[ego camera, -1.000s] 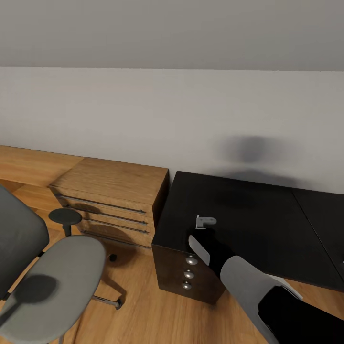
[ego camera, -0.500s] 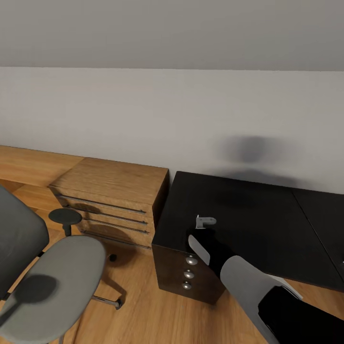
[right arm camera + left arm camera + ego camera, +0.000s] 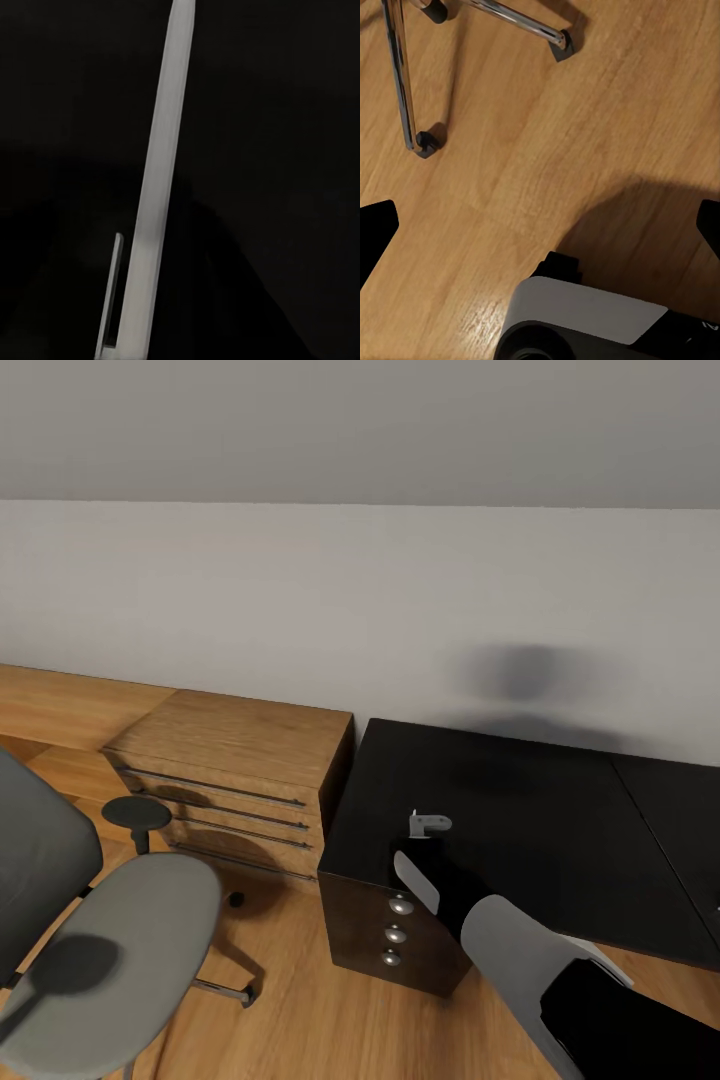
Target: In the bedroom, organize the workspace by keeping the computer under the desk, ensuring the monitor is on the desk, placing the keyboard on the desk next to the monitor, placing the mouse on the desk next to the keyboard, moving the folder from the swivel chair onto the desk next to the mouse, stacking the notebook on top of the folder with the pen on top of the notebook, and positioning the swivel chair next to the desk.
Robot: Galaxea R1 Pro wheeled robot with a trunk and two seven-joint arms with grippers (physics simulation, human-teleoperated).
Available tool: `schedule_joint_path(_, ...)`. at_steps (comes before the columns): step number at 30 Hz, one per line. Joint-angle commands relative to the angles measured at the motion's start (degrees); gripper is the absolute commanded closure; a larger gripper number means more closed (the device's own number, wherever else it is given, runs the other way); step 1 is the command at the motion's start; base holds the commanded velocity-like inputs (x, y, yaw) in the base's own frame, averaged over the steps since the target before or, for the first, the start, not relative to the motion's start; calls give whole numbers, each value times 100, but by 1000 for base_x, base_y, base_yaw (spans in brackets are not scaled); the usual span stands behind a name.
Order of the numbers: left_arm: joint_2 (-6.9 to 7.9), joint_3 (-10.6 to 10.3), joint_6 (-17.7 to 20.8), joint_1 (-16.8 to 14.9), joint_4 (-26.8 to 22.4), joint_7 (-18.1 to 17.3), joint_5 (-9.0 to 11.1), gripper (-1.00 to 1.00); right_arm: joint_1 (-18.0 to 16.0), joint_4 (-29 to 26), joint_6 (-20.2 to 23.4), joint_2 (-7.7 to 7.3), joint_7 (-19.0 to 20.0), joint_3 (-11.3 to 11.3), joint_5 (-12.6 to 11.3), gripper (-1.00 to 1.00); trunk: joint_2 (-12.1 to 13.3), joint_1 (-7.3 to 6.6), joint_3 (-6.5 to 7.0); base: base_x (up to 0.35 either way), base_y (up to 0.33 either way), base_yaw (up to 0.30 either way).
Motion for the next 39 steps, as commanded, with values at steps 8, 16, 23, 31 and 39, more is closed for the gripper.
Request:
schedule_joint_path(8,1,-52,-23,-4,0,29,48,-100,-4,111,82,-7,-45,33,-60,100,-3,1,-6,0,0,0)
schedule_joint_path(16,1,-52,-23,-4,0,29,48,-100,-4,103,88,-8,-45,30,-79,100,-3,1,-6,0,0,0)
schedule_joint_path(23,1,-52,-23,-4,0,29,48,-100,-4,79,348,-16,-32,30,-255,100,-3,1,-6,0,0,0)
schedule_joint_path(31,-1,-54,-23,-4,0,29,48,-100,-4,66,501,-24,-28,30,-435,100,-3,1,-6,0,0,0)
schedule_joint_path(39,1,-50,-23,-4,0,29,48,-100,-4,66,504,-24,-28,22,-438,100,-3,1,-6,0,0,0)
